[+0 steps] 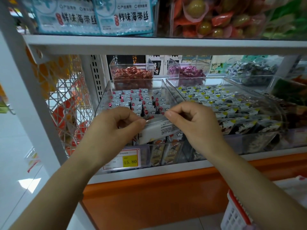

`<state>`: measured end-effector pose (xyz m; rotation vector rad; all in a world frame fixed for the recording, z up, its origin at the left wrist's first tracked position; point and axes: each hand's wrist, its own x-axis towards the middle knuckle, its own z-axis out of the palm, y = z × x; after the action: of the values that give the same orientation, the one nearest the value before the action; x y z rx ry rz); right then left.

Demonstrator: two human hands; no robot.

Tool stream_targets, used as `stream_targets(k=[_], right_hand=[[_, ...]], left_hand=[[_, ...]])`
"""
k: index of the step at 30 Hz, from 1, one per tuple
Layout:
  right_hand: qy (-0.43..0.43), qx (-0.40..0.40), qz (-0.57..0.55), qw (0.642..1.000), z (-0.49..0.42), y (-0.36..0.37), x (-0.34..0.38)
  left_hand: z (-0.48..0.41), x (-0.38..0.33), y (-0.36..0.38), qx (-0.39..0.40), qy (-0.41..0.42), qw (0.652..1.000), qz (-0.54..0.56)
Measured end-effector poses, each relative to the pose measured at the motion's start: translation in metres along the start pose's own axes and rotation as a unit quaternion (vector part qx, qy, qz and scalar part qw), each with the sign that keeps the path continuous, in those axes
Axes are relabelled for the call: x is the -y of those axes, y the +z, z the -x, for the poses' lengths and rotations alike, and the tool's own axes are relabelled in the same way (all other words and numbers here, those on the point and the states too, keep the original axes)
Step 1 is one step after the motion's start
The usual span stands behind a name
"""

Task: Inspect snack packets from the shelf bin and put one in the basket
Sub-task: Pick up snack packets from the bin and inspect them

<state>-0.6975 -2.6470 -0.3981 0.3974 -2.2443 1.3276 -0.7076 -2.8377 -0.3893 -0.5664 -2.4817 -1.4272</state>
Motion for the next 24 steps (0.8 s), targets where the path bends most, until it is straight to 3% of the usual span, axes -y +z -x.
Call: stream_targets(k=[6, 14, 18, 21, 24], right_hand=[[0.002, 0.034, -0.009, 0.999, 0.0, -0.001, 0.0], [0.004, 0.024, -0.019, 1.0, 0.0, 0.001, -0.001], [0.001, -0.002, -0.012, 1.0, 0.0, 0.002, -0.001], [0.031, 0.05, -0.043, 0.997, -0.004, -0.004, -0.001], [0.073, 0.113, -0.097, 0.986, -0.008, -0.015, -0.002]], left_hand=[[-0.004, -0.002, -0.01, 0.043, 0.049, 0.993, -0.097], [-0.007, 0.002, -0.013, 0.047, 0.064, 0.995, -0.065], [-0.006, 0.001, -0.01, 0.084, 0.028, 0.996, -0.026], [-0.006, 0.002, -0.007, 0.09, 0.029, 0.994, -0.056], [-0.007, 0.004, -0.007, 0.073, 0.025, 0.997, -0.002]])
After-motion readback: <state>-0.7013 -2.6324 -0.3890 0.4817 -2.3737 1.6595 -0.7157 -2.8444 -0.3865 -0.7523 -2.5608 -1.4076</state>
